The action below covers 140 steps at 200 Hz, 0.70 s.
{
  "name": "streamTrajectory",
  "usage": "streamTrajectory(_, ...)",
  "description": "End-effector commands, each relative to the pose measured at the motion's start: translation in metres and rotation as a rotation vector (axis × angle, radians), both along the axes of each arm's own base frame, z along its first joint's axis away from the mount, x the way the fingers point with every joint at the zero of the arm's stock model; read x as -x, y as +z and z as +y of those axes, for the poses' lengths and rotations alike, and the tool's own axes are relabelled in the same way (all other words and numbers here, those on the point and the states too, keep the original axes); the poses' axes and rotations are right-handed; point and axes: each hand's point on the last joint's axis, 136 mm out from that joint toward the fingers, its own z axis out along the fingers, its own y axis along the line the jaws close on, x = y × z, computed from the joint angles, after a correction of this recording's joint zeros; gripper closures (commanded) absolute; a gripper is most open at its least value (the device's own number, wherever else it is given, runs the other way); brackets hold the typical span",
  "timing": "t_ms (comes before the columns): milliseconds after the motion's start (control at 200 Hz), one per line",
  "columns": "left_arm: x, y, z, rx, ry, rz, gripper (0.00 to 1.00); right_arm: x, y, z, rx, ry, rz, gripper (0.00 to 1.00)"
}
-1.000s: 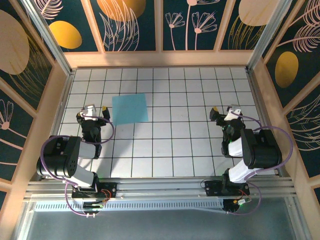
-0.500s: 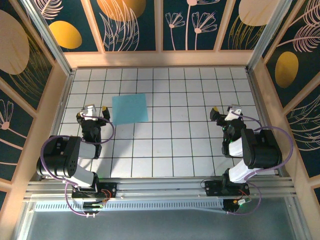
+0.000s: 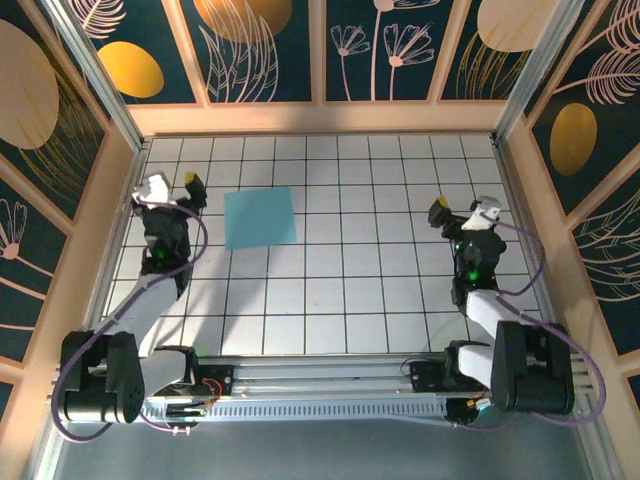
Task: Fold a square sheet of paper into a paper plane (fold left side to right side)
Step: Move the square sheet of paper to the center of the table.
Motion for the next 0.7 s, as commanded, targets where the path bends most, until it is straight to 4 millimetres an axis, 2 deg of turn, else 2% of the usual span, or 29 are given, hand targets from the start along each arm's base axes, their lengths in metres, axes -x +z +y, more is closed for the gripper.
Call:
streamTrajectory(0, -0.007, -0.042, -0.012, 0.184, -0.049, 0.258, 0.01, 0.003, -0.015, 0.005, -0.162, 0.016, 0.154, 0.01)
streamTrajectory(130, -0.027, -0.058, -0.054, 0.352, -0.236, 0.397, 0.01, 0.004, -0.01, 0.028, -0.304, 0.126, 0.241, 0.01)
streamTrajectory(235, -0.041, -0.078, -0.095, 0.477, -0.387, 0.506, 0.03, 0.001, -0.016, 0.049, -0.403, 0.224, 0.348, 0.01)
streamTrajectory(270, -0.045, -0.086, -0.108, 0.487, -0.417, 0.544, 0.03, -0.001, -0.019, 0.054, -0.433, 0.247, 0.386, 0.01)
streamTrajectory(290, -0.044, -0.097, -0.117, 0.485, -0.434, 0.582, 0.03, -0.002, -0.021, 0.058, -0.449, 0.263, 0.408, 0.01)
streamTrajectory(315, -0.052, -0.094, -0.128, 0.477, -0.46, 0.593, 0.03, -0.004, -0.023, 0.062, -0.468, 0.28, 0.432, 0.01)
streamTrajectory(430, -0.063, -0.127, -0.173, 0.477, -0.54, 0.724, 0.05, -0.009, -0.033, 0.08, -0.514, 0.344, 0.512, 0.01)
streamTrajectory(440, -0.064, -0.125, -0.175, 0.479, -0.545, 0.724, 0.06, -0.009, -0.033, 0.082, -0.513, 0.348, 0.515, 0.01)
streamTrajectory(460, -0.066, -0.141, -0.18, 0.489, -0.544, 0.762, 0.06, -0.011, -0.034, 0.083, -0.512, 0.348, 0.522, 0.01)
streamTrajectory(530, -0.071, -0.164, -0.192, 0.501, -0.55, 0.815, 0.07, -0.014, -0.038, 0.089, -0.491, 0.343, 0.542, 0.01)
streamTrajectory(696, -0.074, -0.199, -0.198, 0.519, -0.535, 0.894, 0.09, -0.017, -0.048, 0.1, -0.433, 0.333, 0.589, 0.01)
